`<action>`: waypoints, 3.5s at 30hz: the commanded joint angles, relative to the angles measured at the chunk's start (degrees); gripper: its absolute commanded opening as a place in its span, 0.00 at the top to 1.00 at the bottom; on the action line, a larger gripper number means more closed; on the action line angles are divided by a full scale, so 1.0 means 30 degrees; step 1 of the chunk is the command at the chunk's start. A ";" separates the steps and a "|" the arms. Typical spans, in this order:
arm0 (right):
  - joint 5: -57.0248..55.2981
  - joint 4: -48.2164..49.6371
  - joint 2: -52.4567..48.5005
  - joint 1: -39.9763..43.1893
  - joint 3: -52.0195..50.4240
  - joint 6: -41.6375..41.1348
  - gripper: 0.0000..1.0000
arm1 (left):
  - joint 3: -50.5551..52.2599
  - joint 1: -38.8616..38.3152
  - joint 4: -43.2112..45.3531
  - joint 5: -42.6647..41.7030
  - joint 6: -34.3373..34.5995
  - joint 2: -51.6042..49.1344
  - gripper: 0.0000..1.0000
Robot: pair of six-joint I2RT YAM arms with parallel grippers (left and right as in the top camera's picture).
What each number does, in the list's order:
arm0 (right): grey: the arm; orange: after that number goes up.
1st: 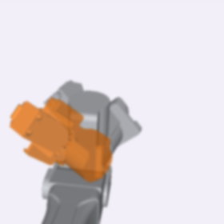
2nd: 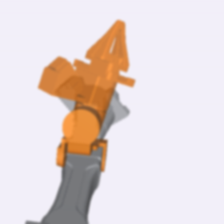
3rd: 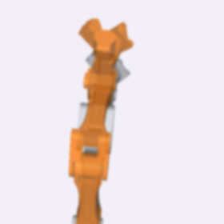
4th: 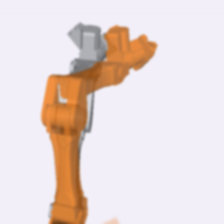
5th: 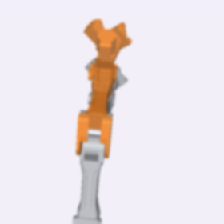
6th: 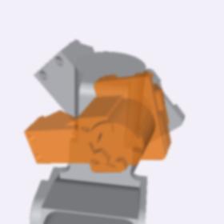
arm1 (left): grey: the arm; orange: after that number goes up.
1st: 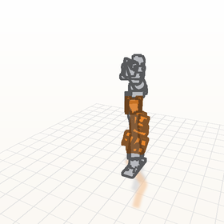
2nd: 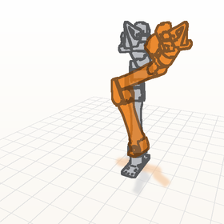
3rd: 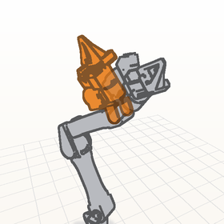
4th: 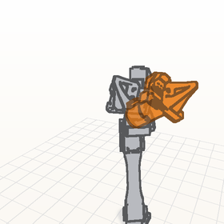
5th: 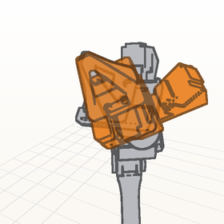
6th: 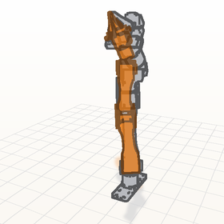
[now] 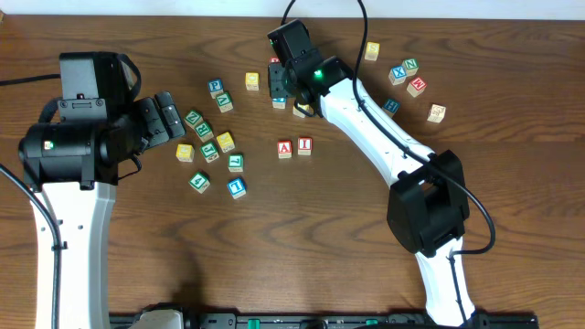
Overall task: Spell out AI2
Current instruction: 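Raise the right gripper and move it over the blue 2 block, then lower the right gripper and grasp the blue 2 block, then lift the blue 2 block and carry it toward the I block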
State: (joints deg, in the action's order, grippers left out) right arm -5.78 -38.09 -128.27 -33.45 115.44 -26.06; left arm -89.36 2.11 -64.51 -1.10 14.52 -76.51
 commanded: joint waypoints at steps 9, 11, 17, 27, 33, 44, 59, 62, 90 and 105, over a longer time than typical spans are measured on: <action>-0.0721 0.1552 -0.2419 -0.0495 0.0393 -0.0022 0.62 | 0.0073 0.0058 -0.0058 0.0233 -0.0321 -0.0160 0.02; -0.1348 0.1851 -0.2608 -0.0561 0.0386 -0.0029 0.62 | 0.0073 0.0066 -0.0058 0.0233 -0.0321 -0.0168 0.02; -0.2084 0.2550 -0.2987 -0.0597 0.0372 -0.0022 0.62 | 0.0073 0.0066 -0.0058 0.0240 -0.0321 -0.0168 0.02; -0.2025 0.3257 -0.4022 -0.0634 0.0372 -0.0029 0.60 | 0.0073 0.0058 -0.0058 0.0233 -0.0321 -0.0160 0.02; -0.1945 0.3796 -0.4663 -0.0634 0.0372 -0.0095 0.59 | 0.0073 0.0058 -0.0058 0.0233 -0.0321 -0.0168 0.02; -0.1974 0.3912 -0.5078 -0.0634 0.0357 -0.0233 0.60 | 0.0073 0.0066 -0.0066 0.0233 -0.0321 -0.0168 0.02; -0.2113 0.3395 -0.5107 -0.0634 0.0335 -0.0226 0.67 | 0.0073 0.0058 -0.0058 0.0233 -0.0321 -0.0168 0.02; -0.2106 0.3257 -0.5107 -0.0634 0.0335 -0.0226 0.68 | 0.0073 0.0058 -0.0058 0.0233 -0.0321 -0.0168 0.03; -0.2113 0.2849 -0.2718 -0.0583 0.0386 0.0525 0.76 | 0.0073 0.0066 -0.0058 0.0233 -0.0321 -0.0168 0.02; -0.2062 -0.1843 0.2426 -0.0576 0.0379 0.0976 0.76 | 0.0073 0.0066 -0.0058 0.0233 -0.0321 -0.0168 0.02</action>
State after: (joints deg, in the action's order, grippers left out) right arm -11.46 -41.52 -123.46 -34.92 115.83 -23.77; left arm -89.36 2.11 -64.47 -1.10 14.52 -76.51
